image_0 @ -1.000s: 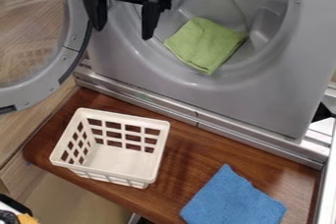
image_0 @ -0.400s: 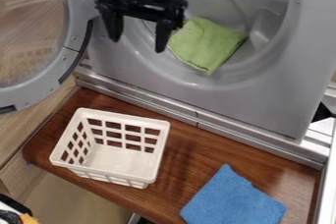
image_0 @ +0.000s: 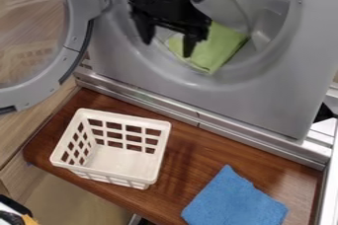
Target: Put the green cloth on top of the blue cloth
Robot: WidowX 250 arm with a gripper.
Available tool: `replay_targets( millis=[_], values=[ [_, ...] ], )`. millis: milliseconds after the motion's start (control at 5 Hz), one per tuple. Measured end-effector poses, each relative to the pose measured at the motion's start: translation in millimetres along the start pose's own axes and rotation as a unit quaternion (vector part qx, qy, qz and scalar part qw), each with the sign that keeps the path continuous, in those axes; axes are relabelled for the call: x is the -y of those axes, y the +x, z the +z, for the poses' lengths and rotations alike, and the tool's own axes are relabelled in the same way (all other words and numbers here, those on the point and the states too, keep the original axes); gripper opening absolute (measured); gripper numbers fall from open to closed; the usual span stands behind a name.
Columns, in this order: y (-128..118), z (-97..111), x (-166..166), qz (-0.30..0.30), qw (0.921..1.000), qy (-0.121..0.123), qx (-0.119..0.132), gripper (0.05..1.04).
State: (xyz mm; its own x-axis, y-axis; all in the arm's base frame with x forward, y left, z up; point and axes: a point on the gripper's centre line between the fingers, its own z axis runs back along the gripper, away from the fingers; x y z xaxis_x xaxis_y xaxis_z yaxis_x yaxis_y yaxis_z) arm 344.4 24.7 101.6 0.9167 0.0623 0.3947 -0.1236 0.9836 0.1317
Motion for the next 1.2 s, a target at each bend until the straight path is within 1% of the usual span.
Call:
replay_targets(
  millis=[200, 400, 600, 800, 1200],
  values=[
    [23.2, -7.8, 8.4, -0.013, 0.9997, -0.003, 0.022, 1.001],
    [42.7, -21.9, 24.4, -0.031, 0.9991, -0.003, 0.029, 1.001],
    [55.8, -40.8, 31.7, -0.044, 0.9989, 0.011, 0.016, 1.001],
    [60.3, -60.1, 37.2, -0.05, 0.9987, 0.007, -0.002, 1.001],
    [60.2, -80.3, 28.7, -0.041, 0.9987, -0.001, -0.031, 1.001]
  ],
)
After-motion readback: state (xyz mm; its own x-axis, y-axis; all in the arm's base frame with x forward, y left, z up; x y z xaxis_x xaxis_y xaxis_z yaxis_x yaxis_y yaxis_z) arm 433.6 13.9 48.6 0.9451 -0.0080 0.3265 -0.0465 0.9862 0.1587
